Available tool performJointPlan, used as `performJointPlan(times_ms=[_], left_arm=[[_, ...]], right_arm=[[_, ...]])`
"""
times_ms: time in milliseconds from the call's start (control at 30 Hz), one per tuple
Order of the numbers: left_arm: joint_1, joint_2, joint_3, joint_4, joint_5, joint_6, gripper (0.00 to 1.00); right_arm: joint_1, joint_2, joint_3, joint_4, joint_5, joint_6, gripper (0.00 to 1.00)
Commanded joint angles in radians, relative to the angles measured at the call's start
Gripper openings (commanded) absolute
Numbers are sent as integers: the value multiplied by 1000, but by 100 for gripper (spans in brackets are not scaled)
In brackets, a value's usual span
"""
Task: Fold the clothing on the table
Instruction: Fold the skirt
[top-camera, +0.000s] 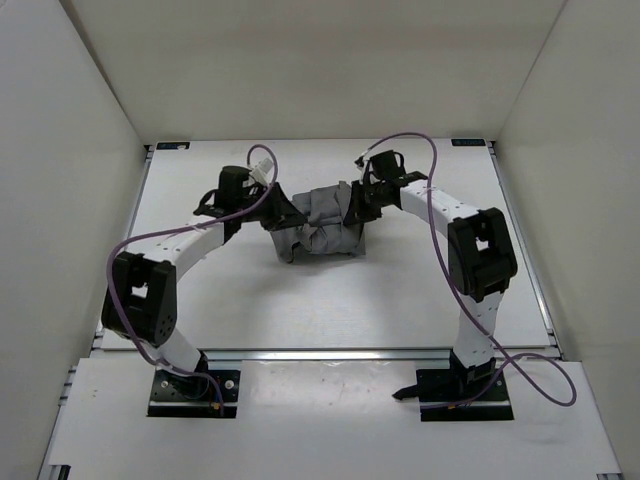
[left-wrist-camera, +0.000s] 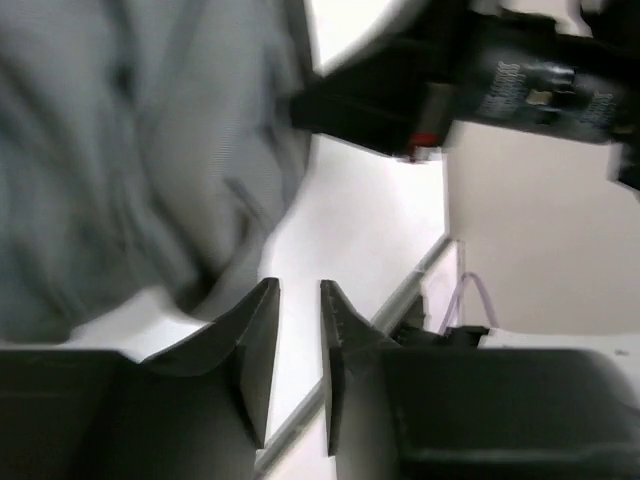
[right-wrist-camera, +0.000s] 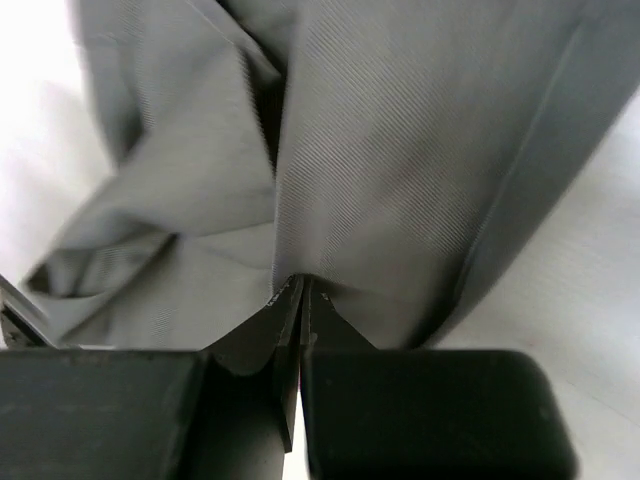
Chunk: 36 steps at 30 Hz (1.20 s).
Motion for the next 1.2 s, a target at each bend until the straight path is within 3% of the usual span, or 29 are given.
performJointPlan(times_ms=[0, 33, 100, 200, 367, 467, 700, 800, 867, 900, 1167], left_arm=[[-87, 29, 59, 81, 8, -19, 37], [-118, 46, 108, 11, -52, 31, 43], [-157, 103, 197, -112, -238, 120, 66], [-202, 193, 325, -261, -427, 232, 87], [-227, 287, 446, -336, -600, 314, 88], [-250, 336, 481, -368, -697, 360, 84], [-262, 393, 495, -353, -703, 374, 67], [-259, 417, 516, -367, -699, 360, 35], [-251, 416, 518, -382, -710, 340, 5], [-247, 410, 507, -379, -717, 329, 0], [-109, 232, 313, -263, -701, 248, 0]], right_arm=[[19, 22, 26, 12, -22, -41, 0], [24, 28, 25, 4, -28, -47, 0], [27, 42, 11, 4, -39, -53, 1], [18, 45, -16, 24, -61, -48, 0], [6, 33, -41, 35, -73, -54, 0], [-8, 29, -47, 45, -87, -53, 0], [-22, 26, -59, 53, -93, -51, 0], [-22, 29, -64, 58, -93, -57, 0], [-24, 33, -69, 58, -98, -59, 1], [-25, 38, -78, 67, -93, -56, 0], [-42, 45, -93, 79, -102, -53, 0]])
